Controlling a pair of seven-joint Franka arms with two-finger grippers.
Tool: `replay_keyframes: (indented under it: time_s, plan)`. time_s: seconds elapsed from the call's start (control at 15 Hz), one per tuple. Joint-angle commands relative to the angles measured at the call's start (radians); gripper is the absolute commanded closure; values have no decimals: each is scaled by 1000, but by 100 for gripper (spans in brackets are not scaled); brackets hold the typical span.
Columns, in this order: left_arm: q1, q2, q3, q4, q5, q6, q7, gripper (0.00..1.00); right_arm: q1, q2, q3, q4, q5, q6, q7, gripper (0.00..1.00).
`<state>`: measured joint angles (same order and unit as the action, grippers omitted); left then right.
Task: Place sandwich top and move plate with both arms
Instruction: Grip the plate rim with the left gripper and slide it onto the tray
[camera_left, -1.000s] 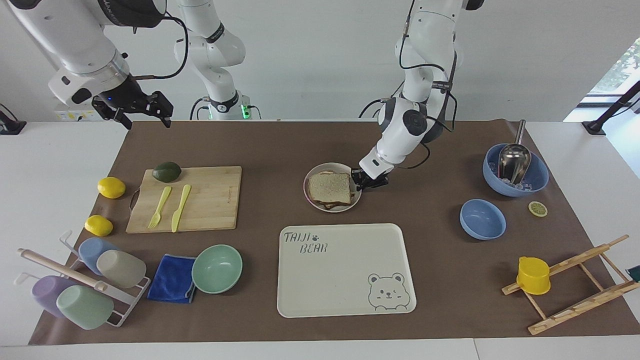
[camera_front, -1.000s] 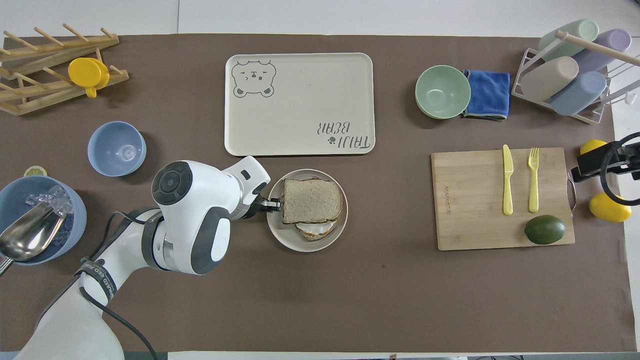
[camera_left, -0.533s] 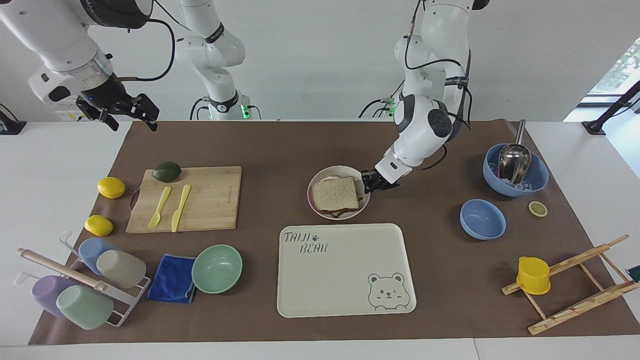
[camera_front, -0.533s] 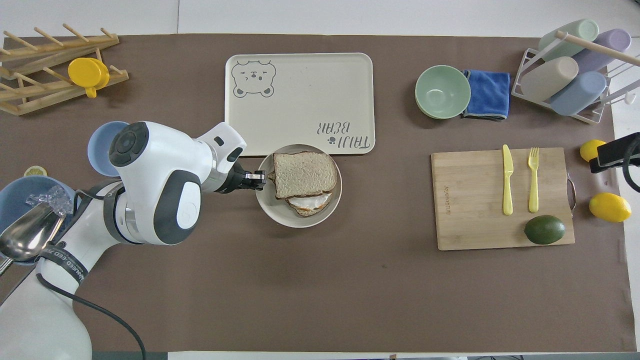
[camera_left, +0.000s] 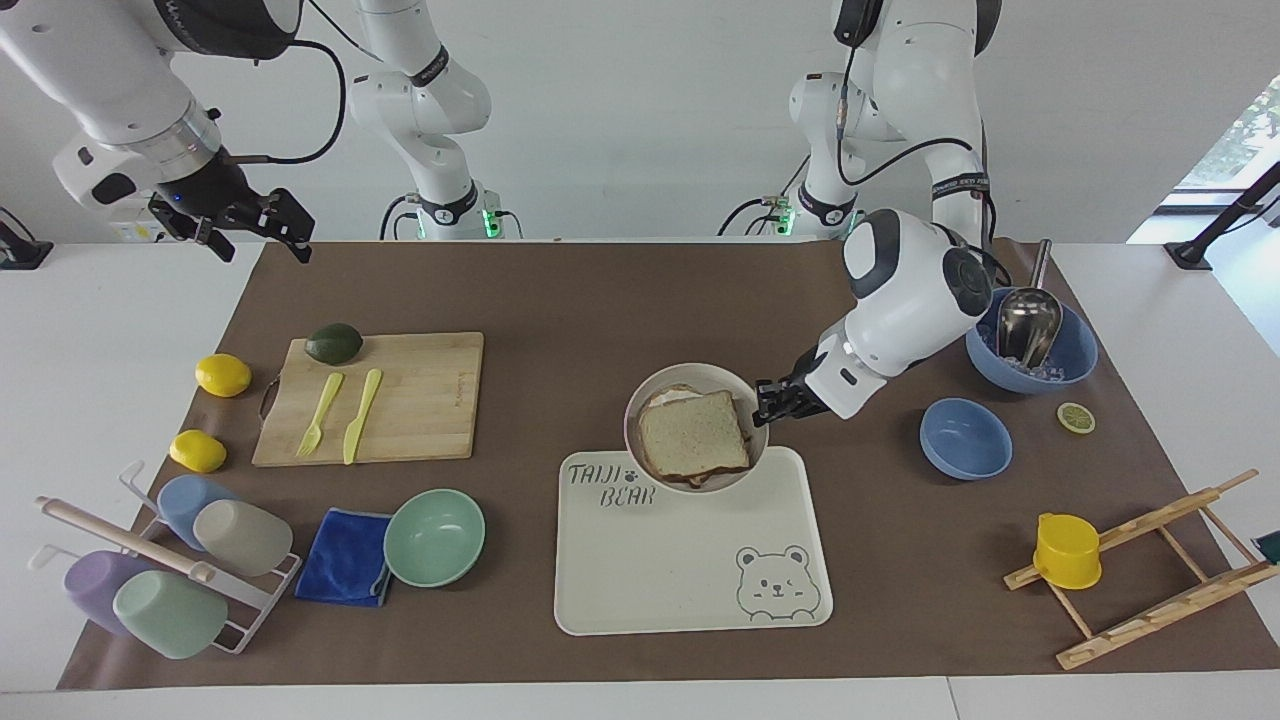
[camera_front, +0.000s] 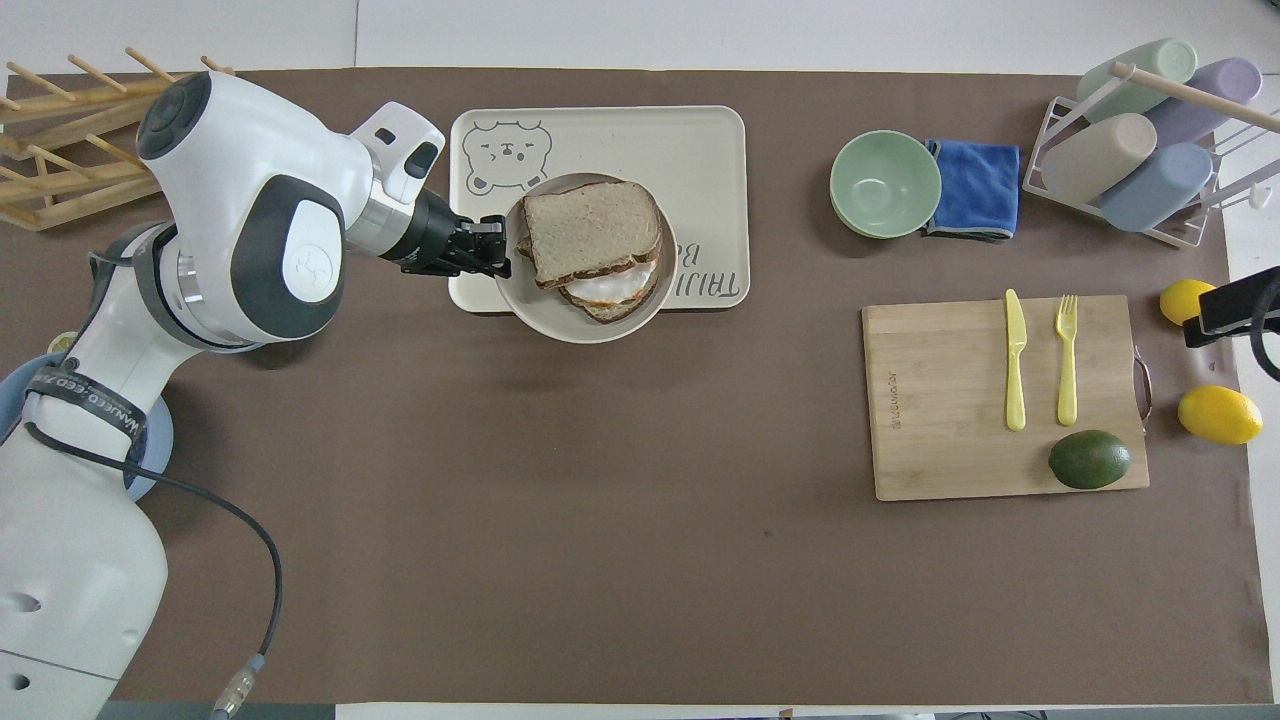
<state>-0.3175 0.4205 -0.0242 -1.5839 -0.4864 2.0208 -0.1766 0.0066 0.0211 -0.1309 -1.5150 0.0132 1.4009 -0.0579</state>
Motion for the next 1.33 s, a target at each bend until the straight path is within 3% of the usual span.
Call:
replay_keyframes:
  time_s: [0.0, 0.2, 0.33, 0.6, 1.27]
  plan:
    - [0, 122, 15, 169, -12, -47, -49, 100, -5, -26, 8, -31, -9, 15, 15, 0]
    - [-11, 219, 53, 280, -9, -44, -90, 100, -5, -26, 8, -31, -9, 3, 16, 0]
    - [-24, 257, 62, 285, -7, 2, -103, 100, -5, -26, 8, -31, -9, 3, 16, 0]
    - [-43, 273, 78, 277, -8, 76, -119, 100, -3, -26, 8, -31, -10, 3, 18, 0]
    - [-83, 254, 78, 142, 29, 213, -120, 100, 1, -26, 8, -31, -12, 1, 18, 0]
